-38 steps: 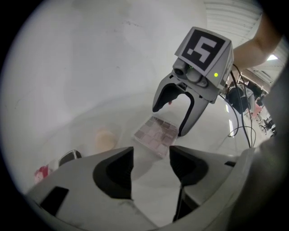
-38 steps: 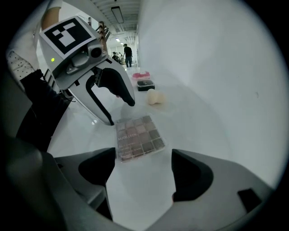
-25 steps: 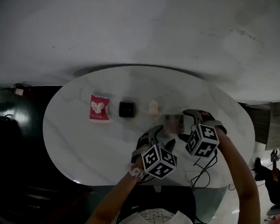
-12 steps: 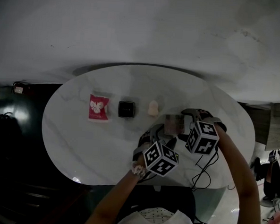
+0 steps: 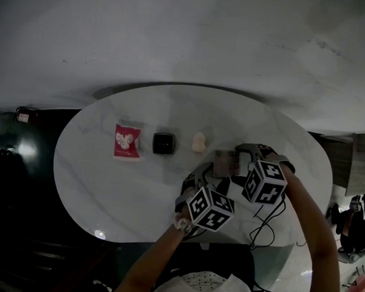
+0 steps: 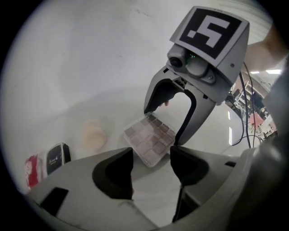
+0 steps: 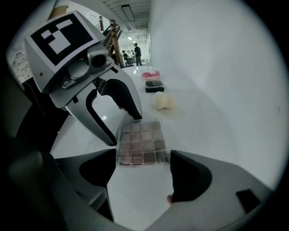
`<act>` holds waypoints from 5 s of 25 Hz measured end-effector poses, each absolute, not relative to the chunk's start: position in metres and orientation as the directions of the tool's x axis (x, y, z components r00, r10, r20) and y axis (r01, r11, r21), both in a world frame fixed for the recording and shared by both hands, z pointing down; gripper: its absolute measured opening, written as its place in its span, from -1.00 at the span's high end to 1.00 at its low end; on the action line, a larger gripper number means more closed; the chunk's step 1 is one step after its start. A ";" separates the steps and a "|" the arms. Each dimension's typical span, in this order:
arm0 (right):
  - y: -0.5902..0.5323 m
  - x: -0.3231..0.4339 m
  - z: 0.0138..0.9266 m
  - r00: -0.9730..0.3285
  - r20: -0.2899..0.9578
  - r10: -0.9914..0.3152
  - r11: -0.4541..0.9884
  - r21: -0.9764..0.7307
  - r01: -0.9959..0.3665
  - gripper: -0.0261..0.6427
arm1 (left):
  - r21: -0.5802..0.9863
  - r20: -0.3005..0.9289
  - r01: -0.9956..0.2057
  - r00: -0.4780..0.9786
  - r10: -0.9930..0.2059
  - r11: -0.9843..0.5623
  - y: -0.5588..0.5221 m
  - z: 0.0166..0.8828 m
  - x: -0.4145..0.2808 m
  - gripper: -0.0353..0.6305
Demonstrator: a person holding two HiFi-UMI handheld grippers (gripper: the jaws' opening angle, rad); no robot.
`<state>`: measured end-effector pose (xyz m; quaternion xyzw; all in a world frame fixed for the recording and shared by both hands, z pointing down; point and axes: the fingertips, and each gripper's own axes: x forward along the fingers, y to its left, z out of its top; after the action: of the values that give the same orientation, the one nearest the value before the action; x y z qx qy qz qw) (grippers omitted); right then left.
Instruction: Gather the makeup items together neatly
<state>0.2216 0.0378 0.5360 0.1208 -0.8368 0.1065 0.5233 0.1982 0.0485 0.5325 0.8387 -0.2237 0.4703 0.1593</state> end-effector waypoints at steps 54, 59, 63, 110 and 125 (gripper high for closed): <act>0.003 0.263 0.536 -0.412 0.899 -0.147 0.895 -0.056 -0.442 -0.30 | -0.027 0.857 -0.555 0.414 -0.305 -0.831 0.015 0.529 0.230 0.03; 0.003 0.264 0.535 -0.410 0.898 -0.158 0.896 -0.044 -0.442 -0.32 | -0.037 0.856 -0.560 0.410 -0.316 -0.828 0.016 0.530 0.230 0.03; 0.006 0.266 0.533 -0.402 0.901 -0.165 0.900 -0.029 -0.434 -0.32 | -0.043 0.855 -0.567 0.405 -0.324 -0.823 0.018 0.529 0.228 0.03; 0.042 0.180 0.354 -0.227 0.341 -0.912 0.144 -0.250 -0.957 0.91 | 0.042 0.371 -0.847 0.505 -0.779 -0.530 0.015 0.339 0.097 0.78; 0.046 0.148 0.342 -0.157 0.316 -0.936 0.083 -0.237 -0.968 0.91 | 0.023 0.335 -0.864 0.480 -0.811 -0.502 0.015 0.326 0.044 0.78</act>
<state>0.1477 0.0456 0.3423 0.6479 -0.7346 0.1972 0.0410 0.0437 0.0147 0.3258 0.8550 -0.4898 0.1420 0.0945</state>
